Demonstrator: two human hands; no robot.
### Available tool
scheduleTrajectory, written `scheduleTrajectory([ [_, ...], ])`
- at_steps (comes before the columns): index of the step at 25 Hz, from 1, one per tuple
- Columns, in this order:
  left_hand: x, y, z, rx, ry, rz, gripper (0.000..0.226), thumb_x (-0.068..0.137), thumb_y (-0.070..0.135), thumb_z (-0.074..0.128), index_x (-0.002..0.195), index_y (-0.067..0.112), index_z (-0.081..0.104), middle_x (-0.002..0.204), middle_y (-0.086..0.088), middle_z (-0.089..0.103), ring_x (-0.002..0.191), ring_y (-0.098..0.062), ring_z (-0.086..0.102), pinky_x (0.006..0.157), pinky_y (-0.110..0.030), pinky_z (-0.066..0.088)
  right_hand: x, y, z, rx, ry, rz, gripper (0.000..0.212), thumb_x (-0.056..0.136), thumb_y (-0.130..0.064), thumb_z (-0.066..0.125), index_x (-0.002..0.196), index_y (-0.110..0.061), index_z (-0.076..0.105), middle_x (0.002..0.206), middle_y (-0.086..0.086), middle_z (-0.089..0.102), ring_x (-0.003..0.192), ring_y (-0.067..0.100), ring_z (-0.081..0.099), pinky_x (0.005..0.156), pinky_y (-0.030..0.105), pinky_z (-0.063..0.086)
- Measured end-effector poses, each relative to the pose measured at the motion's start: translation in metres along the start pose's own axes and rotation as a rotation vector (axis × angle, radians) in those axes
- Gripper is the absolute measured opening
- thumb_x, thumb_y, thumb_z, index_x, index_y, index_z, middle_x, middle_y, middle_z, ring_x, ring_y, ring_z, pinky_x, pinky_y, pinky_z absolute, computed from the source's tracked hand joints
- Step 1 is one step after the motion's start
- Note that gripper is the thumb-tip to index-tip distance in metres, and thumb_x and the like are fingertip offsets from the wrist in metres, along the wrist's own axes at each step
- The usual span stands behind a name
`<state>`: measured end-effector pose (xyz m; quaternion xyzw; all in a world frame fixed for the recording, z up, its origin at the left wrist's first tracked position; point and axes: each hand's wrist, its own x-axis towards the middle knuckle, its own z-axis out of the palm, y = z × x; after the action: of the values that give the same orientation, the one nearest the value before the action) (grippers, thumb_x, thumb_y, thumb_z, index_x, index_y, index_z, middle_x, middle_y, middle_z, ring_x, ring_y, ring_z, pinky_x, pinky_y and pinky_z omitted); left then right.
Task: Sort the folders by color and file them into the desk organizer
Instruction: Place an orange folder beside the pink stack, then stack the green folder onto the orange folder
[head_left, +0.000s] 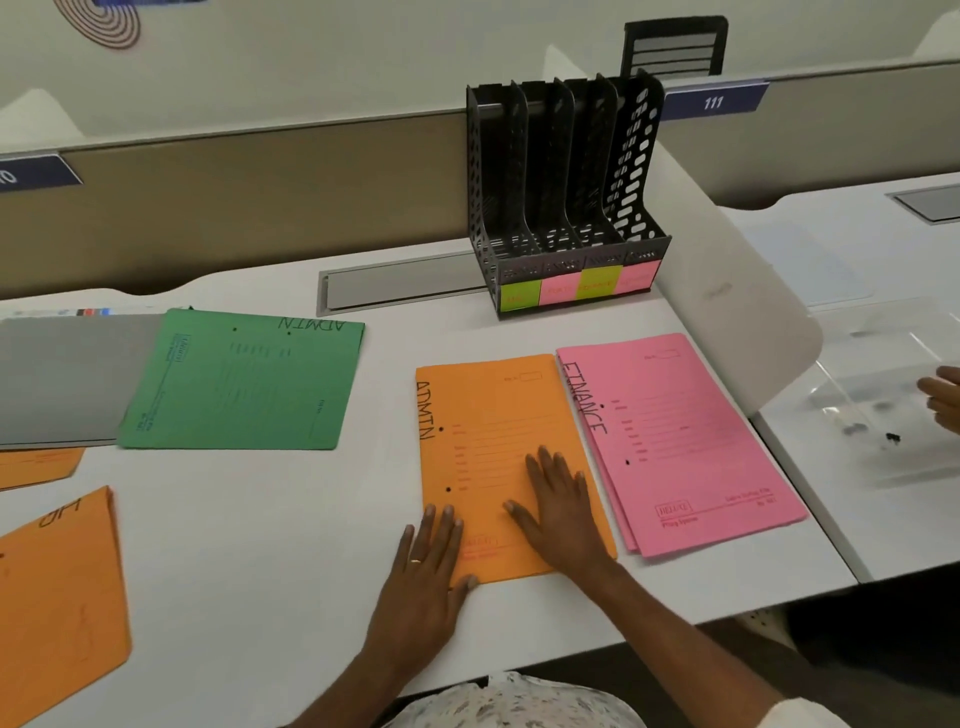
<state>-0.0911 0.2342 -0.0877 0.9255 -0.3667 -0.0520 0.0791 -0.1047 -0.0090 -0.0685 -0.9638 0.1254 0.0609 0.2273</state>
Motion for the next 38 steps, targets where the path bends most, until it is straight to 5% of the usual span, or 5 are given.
scheduleTrajectory([
  [7, -0.009, 0.001, 0.004, -0.014, -0.040, 0.057, 0.072, 0.105, 0.056, 0.032, 0.161, 0.013, 0.019, 0.171, -0.003, 0.012, 0.158, -0.021, 0.009, 0.123, -0.041, 0.012, -0.015, 0.012, 0.015, -0.130, 0.045, -0.056, 0.087, 0.095, -0.074, 0.017, 0.161, -0.021, -0.005, 0.169, 0.001, -0.017, 0.156, 0.022, -0.018, 0.127, 0.050, -0.008],
  [16, 0.019, -0.103, -0.041, -0.076, 0.025, -0.184, 0.073, 0.105, 0.061, 0.017, 0.163, 0.020, 0.000, 0.171, 0.001, -0.011, 0.157, -0.016, -0.015, 0.127, -0.040, -0.003, 0.036, -0.085, 0.006, 0.161, 0.131, -0.117, 0.072, 0.103, -0.053, 0.040, 0.162, -0.018, 0.016, 0.171, -0.001, 0.000, 0.158, 0.016, -0.008, 0.129, 0.046, 0.003],
  [21, 0.032, -0.232, -0.090, -0.069, 0.090, -0.401, 0.084, 0.098, 0.063, 0.012, 0.161, 0.008, 0.013, 0.170, -0.009, 0.003, 0.158, -0.026, -0.001, 0.129, -0.045, 0.005, 0.083, -0.183, 0.029, 0.170, 0.118, -0.255, 0.070, 0.105, -0.045, 0.044, 0.161, -0.012, 0.018, 0.171, 0.004, 0.001, 0.158, 0.020, -0.008, 0.129, 0.041, 0.005],
  [28, 0.016, -0.402, -0.120, -0.187, 0.115, -0.689, 0.079, 0.104, 0.052, 0.039, 0.159, 0.001, 0.016, 0.169, -0.021, 0.009, 0.156, -0.039, 0.010, 0.126, -0.051, 0.013, 0.129, -0.274, 0.094, -0.103, -0.006, -0.305, 0.077, 0.104, -0.058, 0.029, 0.162, -0.011, 0.010, 0.170, 0.006, -0.006, 0.157, 0.025, -0.011, 0.129, 0.045, 0.002],
  [38, 0.028, -0.474, -0.140, -0.715, 0.284, -0.889, 0.051, 0.095, 0.029, 0.070, 0.132, -0.004, 0.059, 0.126, -0.024, 0.066, 0.116, -0.040, 0.063, 0.098, -0.051, 0.052, 0.142, -0.281, 0.121, -0.157, -0.039, -0.239, 0.079, 0.101, -0.063, 0.032, 0.160, -0.012, 0.019, 0.171, 0.005, 0.006, 0.159, 0.023, 0.001, 0.128, 0.041, 0.002],
])
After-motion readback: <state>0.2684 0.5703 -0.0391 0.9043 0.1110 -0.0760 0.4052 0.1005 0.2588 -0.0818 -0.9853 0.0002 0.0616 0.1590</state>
